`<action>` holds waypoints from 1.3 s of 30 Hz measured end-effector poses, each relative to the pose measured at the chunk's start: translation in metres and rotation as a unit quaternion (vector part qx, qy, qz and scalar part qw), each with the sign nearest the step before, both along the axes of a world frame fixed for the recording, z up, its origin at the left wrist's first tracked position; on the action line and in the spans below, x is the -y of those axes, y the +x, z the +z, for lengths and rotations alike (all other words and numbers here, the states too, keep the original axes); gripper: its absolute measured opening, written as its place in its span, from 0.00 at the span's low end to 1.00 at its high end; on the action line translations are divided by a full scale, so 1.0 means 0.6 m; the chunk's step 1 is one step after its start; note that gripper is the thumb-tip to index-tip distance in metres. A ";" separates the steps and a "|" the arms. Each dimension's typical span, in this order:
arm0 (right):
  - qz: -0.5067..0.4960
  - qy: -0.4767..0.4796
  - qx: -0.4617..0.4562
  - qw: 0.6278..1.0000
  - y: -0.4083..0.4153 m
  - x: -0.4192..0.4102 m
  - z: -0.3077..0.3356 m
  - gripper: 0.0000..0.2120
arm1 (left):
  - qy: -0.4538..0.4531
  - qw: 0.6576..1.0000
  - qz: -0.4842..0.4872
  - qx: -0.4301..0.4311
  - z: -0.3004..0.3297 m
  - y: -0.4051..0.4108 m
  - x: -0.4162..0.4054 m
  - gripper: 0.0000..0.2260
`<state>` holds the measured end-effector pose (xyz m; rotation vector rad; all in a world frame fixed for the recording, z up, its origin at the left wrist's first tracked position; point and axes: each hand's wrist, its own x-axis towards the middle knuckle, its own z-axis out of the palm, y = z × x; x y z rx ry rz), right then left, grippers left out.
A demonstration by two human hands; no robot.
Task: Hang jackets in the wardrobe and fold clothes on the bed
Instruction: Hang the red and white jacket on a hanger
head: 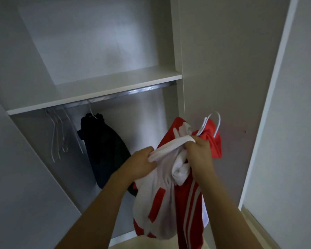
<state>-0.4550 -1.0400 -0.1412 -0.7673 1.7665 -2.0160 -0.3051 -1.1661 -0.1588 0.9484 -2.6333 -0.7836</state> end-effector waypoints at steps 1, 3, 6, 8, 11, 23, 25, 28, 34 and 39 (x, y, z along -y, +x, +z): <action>-0.008 -0.003 0.001 1.000 -0.001 -0.003 -0.003 0.16 | -0.030 0.999 0.025 0.006 -0.025 0.009 0.004 0.05; -0.029 0.004 -0.014 0.999 -0.009 -0.012 -0.012 0.12 | -0.108 0.990 0.089 0.027 -0.069 0.032 0.019 0.04; -0.051 0.038 -0.061 0.996 -0.017 -0.019 -0.021 0.18 | -0.093 0.978 0.173 -0.066 -0.088 0.051 0.037 0.03; -0.052 0.057 -0.094 0.993 -0.018 -0.017 -0.024 0.24 | -0.053 0.965 0.198 -0.162 -0.072 0.049 0.040 0.04; -0.027 0.088 -0.151 0.984 -0.030 -0.022 -0.034 0.23 | -0.105 0.949 0.187 -0.231 -0.020 0.043 0.042 0.07; 0.335 -0.039 0.239 0.911 -0.044 -0.082 -0.060 0.24 | -0.326 0.917 -0.137 0.182 0.129 -0.007 0.029 0.02; 0.334 -0.103 0.297 0.889 -0.054 -0.093 -0.051 0.30 | -0.362 0.888 -0.151 0.242 0.134 -0.009 0.029 0.03; 0.250 -0.051 0.250 0.934 -0.053 -0.090 -0.026 0.33 | -0.354 0.867 -0.169 0.308 0.138 -0.007 0.031 0.01; 0.176 0.151 -0.083 0.969 0.009 -0.055 -0.011 0.20 | -0.236 0.935 -0.182 0.190 0.155 -0.026 0.019 0.03; 0.201 0.203 -0.155 0.946 0.017 -0.034 -0.038 0.16 | -0.160 0.968 -0.153 0.116 0.174 -0.044 0.009 0.08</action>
